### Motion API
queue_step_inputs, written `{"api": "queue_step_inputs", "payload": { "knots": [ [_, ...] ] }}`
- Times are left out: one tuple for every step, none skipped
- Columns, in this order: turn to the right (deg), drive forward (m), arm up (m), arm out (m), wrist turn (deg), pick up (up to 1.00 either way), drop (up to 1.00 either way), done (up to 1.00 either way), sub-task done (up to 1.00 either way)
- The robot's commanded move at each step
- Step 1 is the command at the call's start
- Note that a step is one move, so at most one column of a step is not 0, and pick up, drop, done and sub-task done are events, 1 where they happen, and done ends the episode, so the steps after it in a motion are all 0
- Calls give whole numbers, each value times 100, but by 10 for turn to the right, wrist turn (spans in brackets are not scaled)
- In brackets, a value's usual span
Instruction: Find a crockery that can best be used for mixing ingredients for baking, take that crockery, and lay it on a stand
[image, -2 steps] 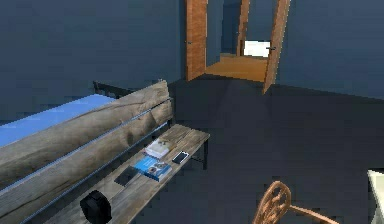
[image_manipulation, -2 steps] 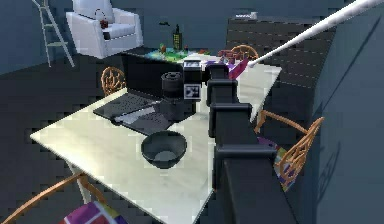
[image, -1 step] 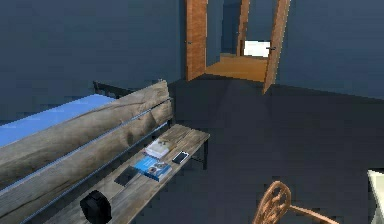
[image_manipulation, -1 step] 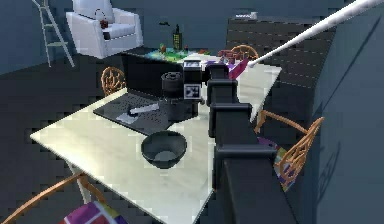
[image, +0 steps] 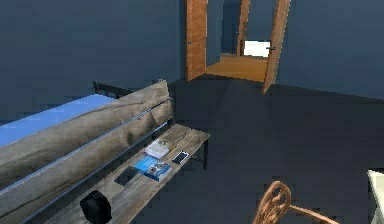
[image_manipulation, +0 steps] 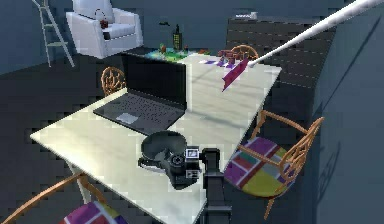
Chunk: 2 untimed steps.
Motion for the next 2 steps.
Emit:
{"api": "queue_step_inputs", "payload": {
  "knots": [
    [0, 0, 0, 0, 0, 100, 0, 0, 0],
    [0, 0, 10, 0, 0, 0, 0, 0, 0]
  ]
}}
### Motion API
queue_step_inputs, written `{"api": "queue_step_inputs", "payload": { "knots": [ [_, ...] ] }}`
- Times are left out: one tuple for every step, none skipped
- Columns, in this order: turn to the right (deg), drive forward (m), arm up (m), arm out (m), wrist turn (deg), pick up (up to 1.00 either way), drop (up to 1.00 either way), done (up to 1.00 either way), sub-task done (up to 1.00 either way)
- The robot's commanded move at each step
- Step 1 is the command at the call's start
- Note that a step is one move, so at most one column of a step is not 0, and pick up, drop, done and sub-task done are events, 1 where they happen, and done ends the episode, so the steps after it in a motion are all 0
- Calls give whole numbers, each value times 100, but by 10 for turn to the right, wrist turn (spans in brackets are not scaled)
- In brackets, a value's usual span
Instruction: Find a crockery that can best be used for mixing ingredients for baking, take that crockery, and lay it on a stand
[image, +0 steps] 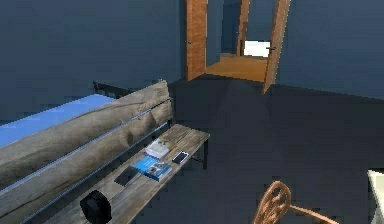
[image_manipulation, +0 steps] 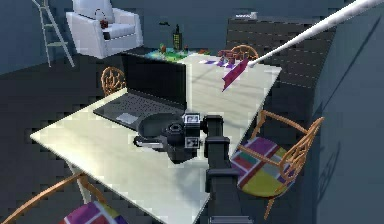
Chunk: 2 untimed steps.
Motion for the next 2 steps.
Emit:
{"api": "queue_step_inputs", "payload": {
  "knots": [
    [0, 0, 12, 0, 0, 0, 0, 0, 0],
    [0, 0, 0, 0, -450, 0, 0, 0, 0]
  ]
}}
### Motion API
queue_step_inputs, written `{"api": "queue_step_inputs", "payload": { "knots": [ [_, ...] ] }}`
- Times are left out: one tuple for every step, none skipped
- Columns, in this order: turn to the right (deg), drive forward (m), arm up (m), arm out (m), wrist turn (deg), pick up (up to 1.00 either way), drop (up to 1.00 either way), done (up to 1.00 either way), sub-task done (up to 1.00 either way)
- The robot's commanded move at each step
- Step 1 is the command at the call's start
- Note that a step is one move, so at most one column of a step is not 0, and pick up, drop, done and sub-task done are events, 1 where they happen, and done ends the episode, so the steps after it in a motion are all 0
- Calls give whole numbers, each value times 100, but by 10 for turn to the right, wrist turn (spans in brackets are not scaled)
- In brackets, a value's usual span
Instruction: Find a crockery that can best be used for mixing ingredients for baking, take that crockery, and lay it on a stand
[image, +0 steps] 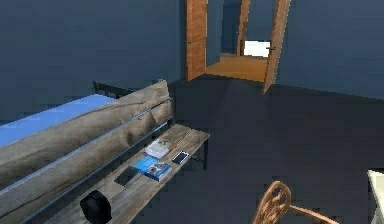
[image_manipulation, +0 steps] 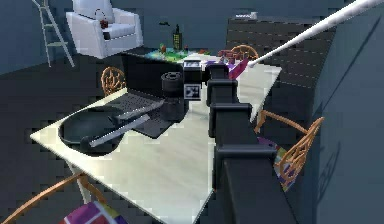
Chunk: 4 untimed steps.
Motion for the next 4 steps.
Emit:
{"api": "queue_step_inputs", "payload": {
  "knots": [
    [0, 0, 0, 0, -450, 0, 0, 0, 0],
    [0, 0, 0, 0, -90, 0, 0, 0, 0],
    [0, 0, 0, -24, 0, 0, 0, 0, 0],
    [30, 0, 0, 0, 0, 0, 0, 0, 0]
  ]
}}
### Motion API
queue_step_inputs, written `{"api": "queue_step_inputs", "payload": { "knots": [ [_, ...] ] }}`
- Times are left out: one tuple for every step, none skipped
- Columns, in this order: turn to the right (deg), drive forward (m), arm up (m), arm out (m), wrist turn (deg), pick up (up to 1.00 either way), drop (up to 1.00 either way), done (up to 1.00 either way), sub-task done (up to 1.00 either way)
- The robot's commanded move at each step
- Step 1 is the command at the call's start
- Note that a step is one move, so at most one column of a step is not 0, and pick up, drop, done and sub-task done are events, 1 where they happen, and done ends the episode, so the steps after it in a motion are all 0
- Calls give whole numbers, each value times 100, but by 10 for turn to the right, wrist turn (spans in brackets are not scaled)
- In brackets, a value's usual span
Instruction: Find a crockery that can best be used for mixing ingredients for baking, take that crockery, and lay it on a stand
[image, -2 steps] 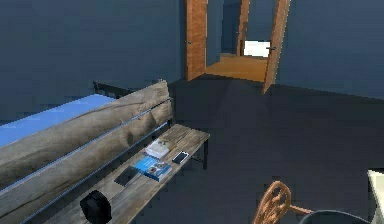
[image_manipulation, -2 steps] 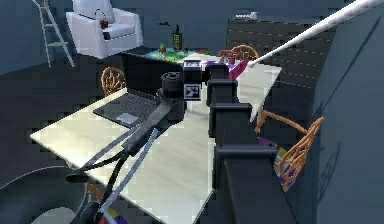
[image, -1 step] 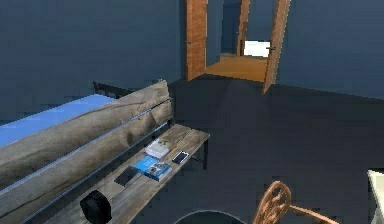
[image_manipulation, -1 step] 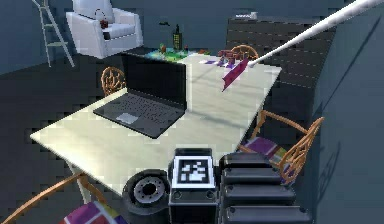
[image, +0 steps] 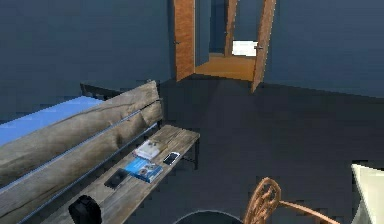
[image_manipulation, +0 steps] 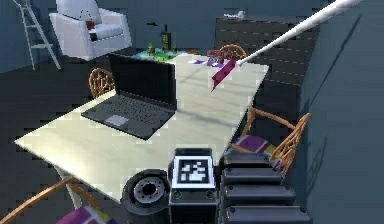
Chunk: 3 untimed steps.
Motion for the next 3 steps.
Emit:
{"api": "queue_step_inputs", "payload": {
  "knots": [
    [0, 30, 0, 0, 0, 0, 0, 0, 0],
    [-150, 0, 0, 0, 0, 0, 0, 0, 0],
    [0, 45, 0, 0, 0, 0, 0, 0, 0]
  ]
}}
